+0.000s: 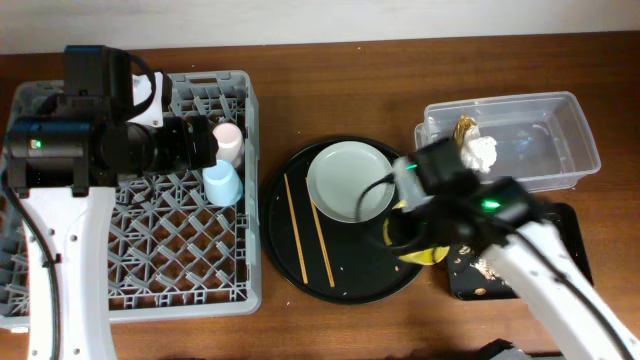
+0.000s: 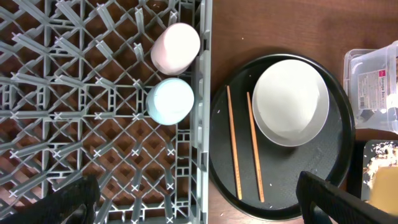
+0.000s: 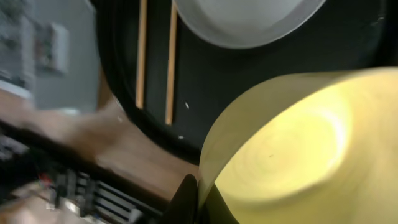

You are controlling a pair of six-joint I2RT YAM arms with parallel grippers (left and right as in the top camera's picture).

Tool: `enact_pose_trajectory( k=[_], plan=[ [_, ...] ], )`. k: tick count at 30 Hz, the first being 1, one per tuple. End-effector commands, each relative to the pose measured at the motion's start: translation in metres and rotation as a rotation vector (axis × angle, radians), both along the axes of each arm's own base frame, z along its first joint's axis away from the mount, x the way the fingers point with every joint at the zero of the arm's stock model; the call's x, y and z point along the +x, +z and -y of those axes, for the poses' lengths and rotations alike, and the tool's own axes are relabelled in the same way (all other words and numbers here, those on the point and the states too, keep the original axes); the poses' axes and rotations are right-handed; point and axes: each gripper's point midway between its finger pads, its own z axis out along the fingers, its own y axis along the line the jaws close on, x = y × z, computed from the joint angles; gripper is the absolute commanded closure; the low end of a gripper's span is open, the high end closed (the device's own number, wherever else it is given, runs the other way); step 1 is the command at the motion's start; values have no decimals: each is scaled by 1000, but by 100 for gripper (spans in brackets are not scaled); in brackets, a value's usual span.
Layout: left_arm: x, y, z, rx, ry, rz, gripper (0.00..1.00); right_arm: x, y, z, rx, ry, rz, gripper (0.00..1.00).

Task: Sort waste into correct bins and load items into the dishwasher rack
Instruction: 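Return the empty yellow bowl onto the round black tray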

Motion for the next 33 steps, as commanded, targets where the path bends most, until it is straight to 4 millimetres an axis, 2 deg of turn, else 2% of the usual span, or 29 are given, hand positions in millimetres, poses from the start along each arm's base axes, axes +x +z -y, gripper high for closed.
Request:
enact_pose_trajectory(
  k=[1, 6, 10, 13, 16, 17, 19, 22, 23, 26, 28, 31, 33],
  plan=[
    [0, -1, 0, -8, 1, -4, 1, -7, -27, -19, -124, 51, -54, 96],
    [0, -1, 0, -8, 1, -4, 1, -14, -70, -37, -251, 95, -138, 95],
    [0, -1, 0, -8, 1, -4, 1, -9, -101, -48, -305, 122, -167, 95],
    [0, -1, 0, -8, 1, -4, 1, -5, -115, -51, -317, 126, -182, 95],
    [0, -1, 0, -8, 1, -4, 1, -7, -122, -50, -333, 128, -201, 82],
    [0, -1, 0, -8, 1, -4, 1, -7, -122, -50, -333, 133, -201, 71],
    [0, -1, 0, -8, 1, -4, 1, -6, -121, -50, -332, 175, -191, 59],
    [0, -1, 0, -8, 1, -4, 1, -4, -104, -52, -335, 244, -178, 44],
    [0, -1, 0, -7, 1, -4, 1, -1, -96, -55, -329, 261, -166, 42],
    [0, -1, 0, -8, 1, -4, 1, 19, -57, -70, -294, 306, -73, 41],
    [0, -1, 0, -8, 1, -4, 1, 35, -36, -72, -305, 293, -2, 41],
    [0, -1, 0, -8, 1, -4, 1, 73, 1, -57, -373, 213, 151, 39],
    [0, -1, 0, -8, 1, -4, 1, 97, 28, -38, -399, 117, 217, 37]
  ],
)
